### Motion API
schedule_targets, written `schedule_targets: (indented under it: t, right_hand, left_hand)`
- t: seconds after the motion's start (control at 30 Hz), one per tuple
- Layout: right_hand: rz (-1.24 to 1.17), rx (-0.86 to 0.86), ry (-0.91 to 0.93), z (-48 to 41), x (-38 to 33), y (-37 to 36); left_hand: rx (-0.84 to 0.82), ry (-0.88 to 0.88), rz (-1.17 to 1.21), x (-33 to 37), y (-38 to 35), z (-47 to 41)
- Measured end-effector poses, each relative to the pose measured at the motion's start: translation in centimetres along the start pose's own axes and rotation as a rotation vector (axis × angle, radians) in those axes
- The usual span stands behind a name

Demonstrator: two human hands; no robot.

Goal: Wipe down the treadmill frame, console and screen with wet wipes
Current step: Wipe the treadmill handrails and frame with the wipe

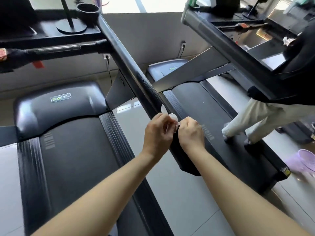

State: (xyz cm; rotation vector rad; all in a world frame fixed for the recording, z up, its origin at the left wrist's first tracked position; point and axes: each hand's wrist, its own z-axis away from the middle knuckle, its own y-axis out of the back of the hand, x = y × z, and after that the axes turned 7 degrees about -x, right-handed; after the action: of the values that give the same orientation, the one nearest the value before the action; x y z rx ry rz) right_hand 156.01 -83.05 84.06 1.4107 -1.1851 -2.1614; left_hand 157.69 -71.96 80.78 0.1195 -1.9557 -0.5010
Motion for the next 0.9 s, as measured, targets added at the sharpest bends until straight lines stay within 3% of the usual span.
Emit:
schedule_targets:
  t: [0.1, 0.27, 0.5, 0.77, 0.9]
  right_hand:
    - [0.014, 0.016, 0.007, 0.1, -0.1, -0.1]
    - [0.034, 0.02, 0.023, 0.1, -0.2, -0.2]
    - [0.06, 0.008, 0.012, -0.2, -0.4, -0.4]
    - [0.099, 0.015, -0.011, -0.1, -0.8, -0.4]
    - [0.106, 0.014, -0.012, 0.0, -0.8, -0.4]
  left_hand:
    - [0.078, 0.01, -0.04, -1.8, 1.3, -3.3]
    - [0.281, 0.247, 0.117, -3.8, 2.8, -7.5]
    - [0.088, 0.263, 0.33, 1.5, -1.1, 3.3]
    - [0.29, 0.463, 0.402, -1.5, 1.9, -6.8]
    - [0.238, 0.447, 0.368, -0.1, 1.3, -4.2]
